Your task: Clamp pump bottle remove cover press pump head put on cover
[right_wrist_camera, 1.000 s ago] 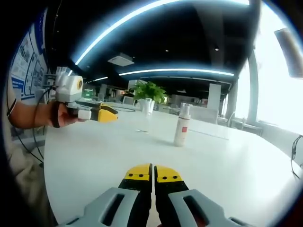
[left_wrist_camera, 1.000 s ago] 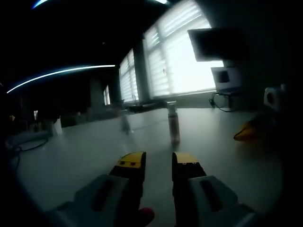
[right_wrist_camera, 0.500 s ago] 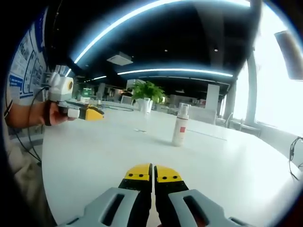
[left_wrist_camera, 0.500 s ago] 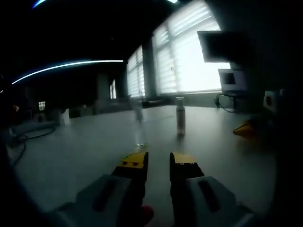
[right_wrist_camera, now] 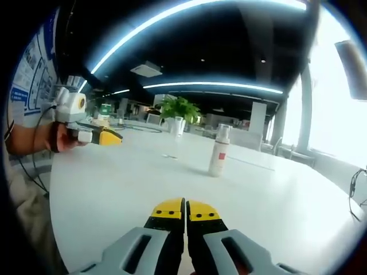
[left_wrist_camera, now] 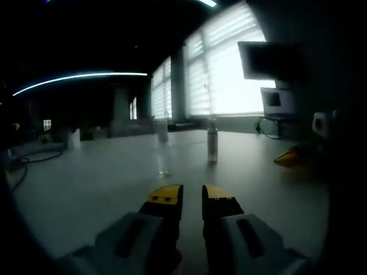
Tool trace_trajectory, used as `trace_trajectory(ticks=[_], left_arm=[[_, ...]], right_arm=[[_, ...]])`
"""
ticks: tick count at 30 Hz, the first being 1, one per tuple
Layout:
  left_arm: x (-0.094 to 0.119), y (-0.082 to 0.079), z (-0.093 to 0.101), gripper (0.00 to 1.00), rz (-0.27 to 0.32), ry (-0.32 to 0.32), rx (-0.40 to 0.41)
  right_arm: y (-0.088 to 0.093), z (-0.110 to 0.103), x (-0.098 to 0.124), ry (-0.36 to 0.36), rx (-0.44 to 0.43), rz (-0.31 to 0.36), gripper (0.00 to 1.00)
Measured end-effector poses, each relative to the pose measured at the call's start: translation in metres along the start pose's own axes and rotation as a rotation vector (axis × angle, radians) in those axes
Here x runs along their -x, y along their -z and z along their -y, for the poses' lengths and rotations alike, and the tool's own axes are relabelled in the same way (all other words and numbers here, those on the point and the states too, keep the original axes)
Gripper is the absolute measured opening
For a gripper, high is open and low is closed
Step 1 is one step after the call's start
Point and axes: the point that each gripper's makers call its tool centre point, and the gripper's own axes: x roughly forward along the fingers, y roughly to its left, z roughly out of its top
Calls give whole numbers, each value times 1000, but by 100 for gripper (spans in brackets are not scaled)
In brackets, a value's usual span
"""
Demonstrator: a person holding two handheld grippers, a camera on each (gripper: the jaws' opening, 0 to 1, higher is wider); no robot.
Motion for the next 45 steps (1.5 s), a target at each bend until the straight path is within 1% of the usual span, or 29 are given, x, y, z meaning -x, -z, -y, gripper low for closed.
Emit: trace_trajectory(ticks=[3, 9, 13, 16, 18, 20, 23, 25, 29, 32, 38, 45], left_arm=[[1, 3, 4, 5, -11, 10, -5], [-1, 8, 4, 7, -24, 17, -11], [1, 7, 2, 7, -12, 6, -3], [0, 8, 7, 7, -14, 27, -15], [0, 9, 10, 7, -18, 30, -39], [1, 9, 11, 7, -18, 33, -46], [0, 8, 11, 8, -10, 42, -19], [0, 8, 8, 9, -8, 32, -9], [0, 7, 9, 9, -3, 31, -6], [0, 8, 8, 9, -9, 19, -21], [0, 8, 2, 9, -6, 1, -14], [0, 10, 0, 9, -15, -3, -27]], right_arm=[[0, 0, 0, -3, 2, -3, 0], [0, 1, 0, 0, -2, -3, 0], [2, 0, -1, -4, 5, -12, 0], [2, 0, -1, -3, 9, -15, 0], [3, 1, -1, -1, 7, -15, 0], [3, 1, -1, 0, 5, -14, 0], [3, 3, -1, 2, -6, -16, 0], [2, 3, 0, -4, -25, -9, 0], [-1, 4, 1, -7, -53, 6, 0], [-2, 3, 1, -5, -38, 13, 0], [-1, 3, 1, -3, -29, 7, 0], [1, 1, 1, -8, -22, -2, 0]])
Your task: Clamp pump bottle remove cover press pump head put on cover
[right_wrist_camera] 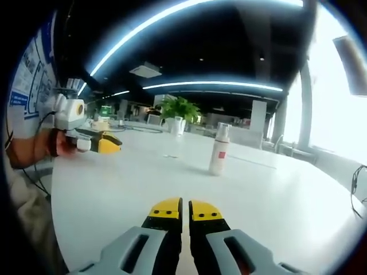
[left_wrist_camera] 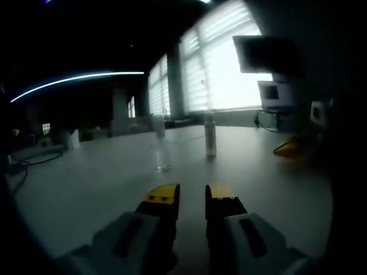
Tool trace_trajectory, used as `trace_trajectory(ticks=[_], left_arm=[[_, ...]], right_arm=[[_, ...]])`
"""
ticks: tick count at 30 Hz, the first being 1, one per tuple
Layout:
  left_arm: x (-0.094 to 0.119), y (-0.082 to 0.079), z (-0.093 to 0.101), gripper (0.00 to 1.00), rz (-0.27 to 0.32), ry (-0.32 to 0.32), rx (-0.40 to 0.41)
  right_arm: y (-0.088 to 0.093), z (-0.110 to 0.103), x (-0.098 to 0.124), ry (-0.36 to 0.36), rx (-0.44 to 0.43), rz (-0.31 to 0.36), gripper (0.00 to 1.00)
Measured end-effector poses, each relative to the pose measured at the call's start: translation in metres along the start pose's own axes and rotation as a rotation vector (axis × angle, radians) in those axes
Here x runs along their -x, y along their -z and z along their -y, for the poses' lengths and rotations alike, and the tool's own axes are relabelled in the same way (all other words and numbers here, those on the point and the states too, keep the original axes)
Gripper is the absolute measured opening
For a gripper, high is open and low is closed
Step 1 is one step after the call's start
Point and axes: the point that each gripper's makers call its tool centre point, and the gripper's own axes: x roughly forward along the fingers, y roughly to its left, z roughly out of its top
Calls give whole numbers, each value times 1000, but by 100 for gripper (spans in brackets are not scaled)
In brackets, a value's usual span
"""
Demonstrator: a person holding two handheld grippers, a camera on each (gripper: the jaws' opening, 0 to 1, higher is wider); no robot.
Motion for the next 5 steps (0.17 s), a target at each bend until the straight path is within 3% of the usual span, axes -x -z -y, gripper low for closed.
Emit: trace_trajectory(ticks=[5], left_arm=[[-1, 1, 0, 9, -3, -6, 1]], right_arm=[[0, -1, 0, -4, 11, 1, 0]])
